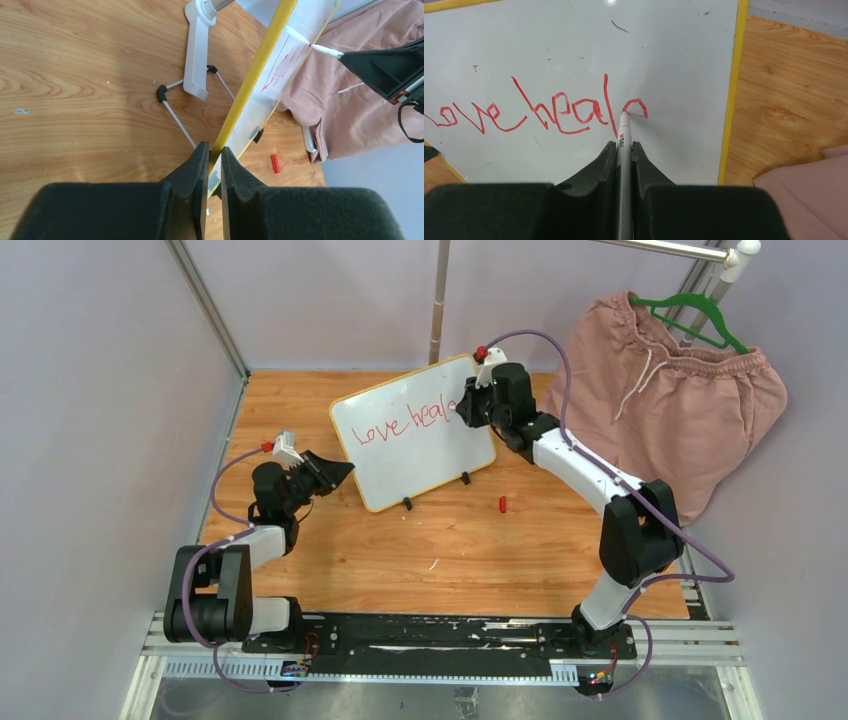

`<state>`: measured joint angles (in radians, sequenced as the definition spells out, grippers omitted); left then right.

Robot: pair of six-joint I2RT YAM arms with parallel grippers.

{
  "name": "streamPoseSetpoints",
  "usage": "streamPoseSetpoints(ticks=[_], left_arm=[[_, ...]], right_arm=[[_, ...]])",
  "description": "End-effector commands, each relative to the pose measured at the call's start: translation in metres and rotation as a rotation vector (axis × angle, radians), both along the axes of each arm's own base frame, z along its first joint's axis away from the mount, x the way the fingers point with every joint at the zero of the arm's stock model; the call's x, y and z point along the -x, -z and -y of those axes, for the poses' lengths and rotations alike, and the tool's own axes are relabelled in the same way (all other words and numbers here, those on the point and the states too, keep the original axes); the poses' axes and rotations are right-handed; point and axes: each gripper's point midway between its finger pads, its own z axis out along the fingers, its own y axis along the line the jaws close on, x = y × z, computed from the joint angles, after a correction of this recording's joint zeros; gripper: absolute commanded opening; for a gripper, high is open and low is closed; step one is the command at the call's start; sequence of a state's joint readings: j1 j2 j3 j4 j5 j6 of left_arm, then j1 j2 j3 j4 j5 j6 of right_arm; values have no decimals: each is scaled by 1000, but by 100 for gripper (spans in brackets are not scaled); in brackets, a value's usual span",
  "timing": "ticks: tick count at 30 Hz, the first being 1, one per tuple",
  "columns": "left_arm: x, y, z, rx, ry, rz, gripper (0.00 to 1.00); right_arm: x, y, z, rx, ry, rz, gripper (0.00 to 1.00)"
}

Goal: Write a sentence on the whiteboard

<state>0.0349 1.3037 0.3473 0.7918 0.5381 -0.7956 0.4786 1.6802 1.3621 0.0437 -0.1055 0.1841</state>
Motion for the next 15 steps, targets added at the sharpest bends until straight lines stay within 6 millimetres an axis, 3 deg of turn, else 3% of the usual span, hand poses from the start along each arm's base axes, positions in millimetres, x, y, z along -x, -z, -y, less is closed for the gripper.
streamPoseSetpoints(ticks=[1,7,15], left_arm=[[-1,-2,-4,-12,-19,12,0],[-1,-2,-4,-12,-19,12,0],[0,-2,-3,-12,-17,10,0]], right_arm=[[9,14,-6,7,-17,-23,0],[11,19,3,25,9,-28,0],[3,8,25,15,72,-9,0]])
